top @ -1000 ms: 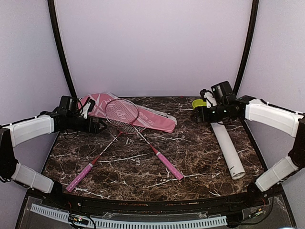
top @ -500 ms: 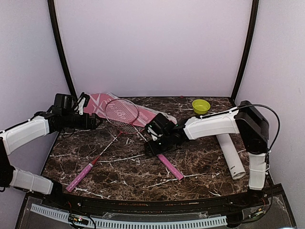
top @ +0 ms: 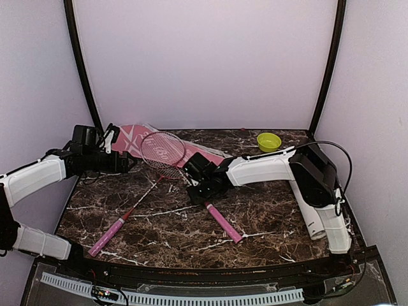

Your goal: Pack up the badminton gear

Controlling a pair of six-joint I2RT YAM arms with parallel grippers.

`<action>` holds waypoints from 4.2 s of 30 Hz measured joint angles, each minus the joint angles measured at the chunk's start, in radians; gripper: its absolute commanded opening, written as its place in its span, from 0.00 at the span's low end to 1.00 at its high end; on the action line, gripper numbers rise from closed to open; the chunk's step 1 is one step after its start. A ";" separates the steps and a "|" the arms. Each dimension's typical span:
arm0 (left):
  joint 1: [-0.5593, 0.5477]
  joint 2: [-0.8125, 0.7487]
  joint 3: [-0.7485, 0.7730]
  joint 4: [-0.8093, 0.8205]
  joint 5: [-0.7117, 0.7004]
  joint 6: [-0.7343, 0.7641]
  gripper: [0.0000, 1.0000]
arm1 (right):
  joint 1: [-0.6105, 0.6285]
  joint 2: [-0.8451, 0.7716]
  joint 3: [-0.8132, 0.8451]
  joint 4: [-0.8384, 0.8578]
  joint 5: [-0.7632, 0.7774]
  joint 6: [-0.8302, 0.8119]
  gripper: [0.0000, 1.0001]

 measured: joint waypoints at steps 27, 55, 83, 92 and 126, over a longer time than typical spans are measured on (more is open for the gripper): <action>-0.165 0.137 0.053 0.112 -0.055 -0.089 0.86 | -0.144 -0.674 -0.486 0.057 0.026 0.118 0.00; -0.567 1.110 0.973 0.069 -0.083 0.150 0.93 | -0.395 -0.687 -0.872 0.205 -0.074 0.200 0.00; -0.592 1.126 0.988 0.038 -0.158 0.394 0.00 | -0.395 -0.764 -0.744 0.091 -0.126 0.180 0.00; -0.664 0.673 0.570 -0.001 -0.037 0.534 0.00 | -0.395 -0.773 -0.681 0.025 -0.161 0.092 0.00; -0.724 0.496 0.367 -0.176 -0.535 -0.653 0.55 | -0.372 -0.829 -0.801 0.058 -0.296 0.028 0.00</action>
